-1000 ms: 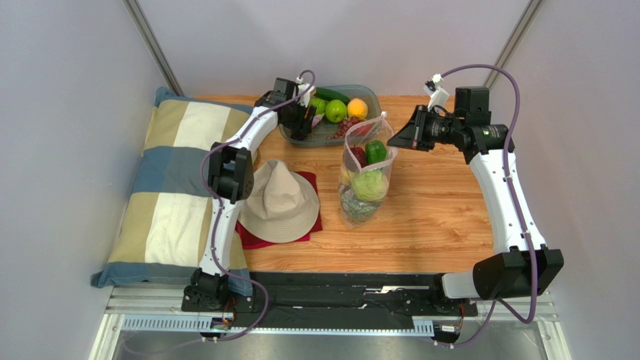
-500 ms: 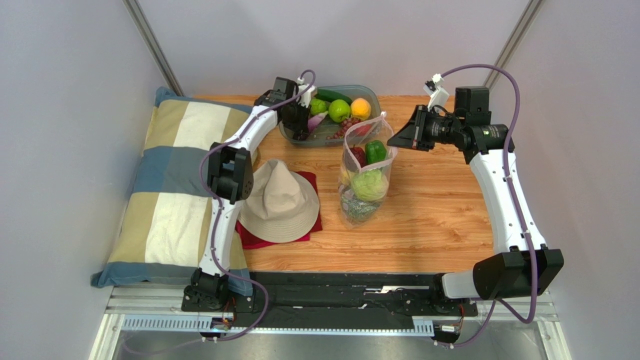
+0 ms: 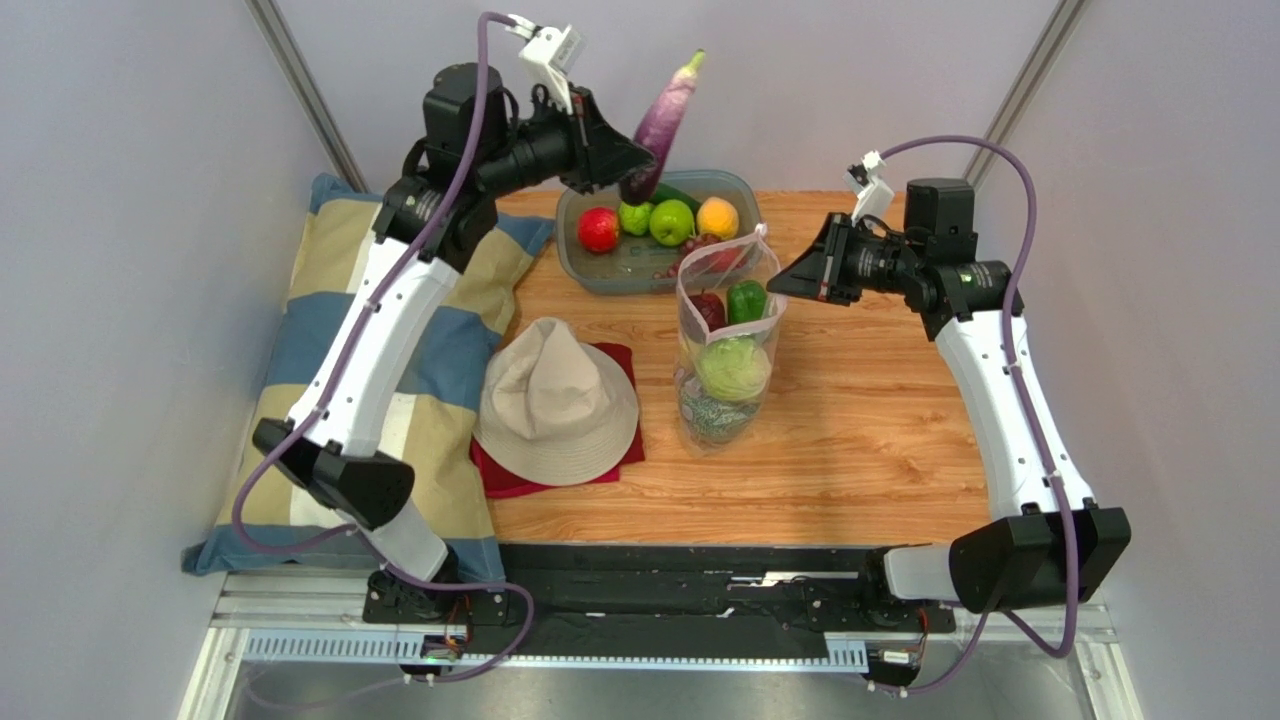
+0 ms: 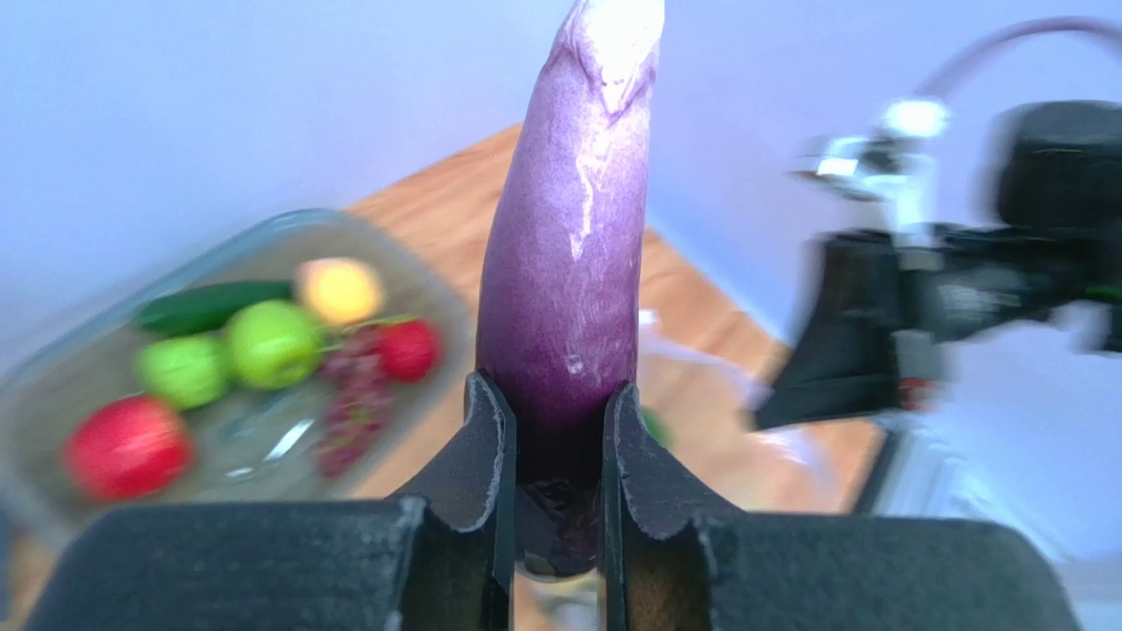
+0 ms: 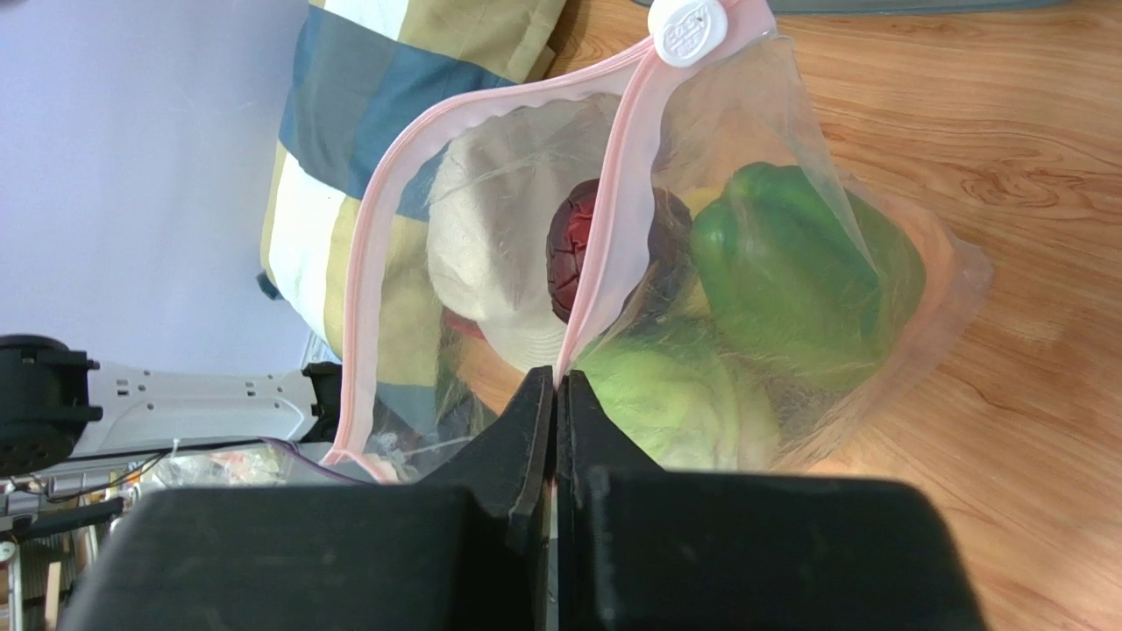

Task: Place the food in the zip-top bag and seal the zipper
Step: Pick up the fake vegetable from the bin, then place the fake vegetable in the zipper food storage bag.

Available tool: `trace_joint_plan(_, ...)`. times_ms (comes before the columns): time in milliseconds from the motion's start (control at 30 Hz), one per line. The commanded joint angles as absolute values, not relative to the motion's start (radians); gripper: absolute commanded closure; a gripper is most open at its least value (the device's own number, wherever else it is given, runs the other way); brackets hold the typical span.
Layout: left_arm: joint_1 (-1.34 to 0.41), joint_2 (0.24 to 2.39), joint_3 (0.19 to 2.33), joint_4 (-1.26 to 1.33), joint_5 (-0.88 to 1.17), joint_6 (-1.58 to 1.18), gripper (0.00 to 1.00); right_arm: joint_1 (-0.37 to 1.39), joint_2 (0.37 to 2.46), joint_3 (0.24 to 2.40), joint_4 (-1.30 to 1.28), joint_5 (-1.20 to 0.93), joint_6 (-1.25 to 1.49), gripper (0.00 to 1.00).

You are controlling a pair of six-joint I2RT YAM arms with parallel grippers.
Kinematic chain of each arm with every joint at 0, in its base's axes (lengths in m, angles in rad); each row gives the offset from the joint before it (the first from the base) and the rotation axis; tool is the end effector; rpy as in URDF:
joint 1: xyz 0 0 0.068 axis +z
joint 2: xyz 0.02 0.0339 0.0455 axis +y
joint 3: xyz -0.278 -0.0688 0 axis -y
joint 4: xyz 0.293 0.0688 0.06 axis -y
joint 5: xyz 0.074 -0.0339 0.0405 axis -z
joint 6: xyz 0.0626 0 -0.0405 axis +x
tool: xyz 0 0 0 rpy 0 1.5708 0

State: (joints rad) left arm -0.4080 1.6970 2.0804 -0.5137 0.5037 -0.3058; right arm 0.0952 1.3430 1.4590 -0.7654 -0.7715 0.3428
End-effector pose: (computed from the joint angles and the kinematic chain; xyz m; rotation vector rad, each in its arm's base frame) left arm 0.3846 -0.1991 0.5378 0.4800 1.7132 -0.9505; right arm 0.3303 0.0754 0.4059 -0.1662 2.2093 1.0951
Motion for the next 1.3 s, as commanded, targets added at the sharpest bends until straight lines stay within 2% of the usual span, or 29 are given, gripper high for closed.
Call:
trace_joint_plan(0,-0.521,1.664,1.991,-0.511,0.5,-0.497,1.0,0.11,1.287,1.436,-0.652,-0.79,0.402,1.0)
trace_joint_plan(267,-0.722,1.615,1.856,-0.459,0.255,-0.525,1.0,0.138,1.227,1.37,-0.588,-0.758,0.471,1.0)
trace_joint_plan(400,-0.761,1.612,1.78,-0.449,0.19,-0.543,1.0,0.152,1.192,1.332,-0.555,-0.738,0.494,1.0)
trace_joint_plan(733,-0.764,1.49,1.623,-0.486,0.224,-0.522,1.0,0.155,1.147,1.285,-0.557,-0.666,0.5,1.0)
trace_joint_plan(967,-0.765,1.473,1.614,-0.514,0.388,-0.388,0.98,0.155,1.158,1.285,-0.549,-0.646,0.505,1.0)
trace_joint_plan(1067,-0.765,1.511,1.666,-0.596,0.431,-0.351,0.9,0.155,1.157,1.289,-0.54,-0.644,0.512,1.0)
trace_joint_plan(1133,-0.765,1.554,1.726,-0.681,0.436,-0.336,0.76,0.155,1.158,1.287,-0.534,-0.643,0.511,1.0)
trace_joint_plan(1200,-0.765,1.572,1.771,-0.727,0.425,-0.327,0.56,0.153,1.158,1.29,-0.531,-0.64,0.508,1.0)
trace_joint_plan(1267,-0.761,1.562,1.779,-0.718,0.405,-0.337,0.46,0.155,1.157,1.295,-0.529,-0.641,0.503,1.0)
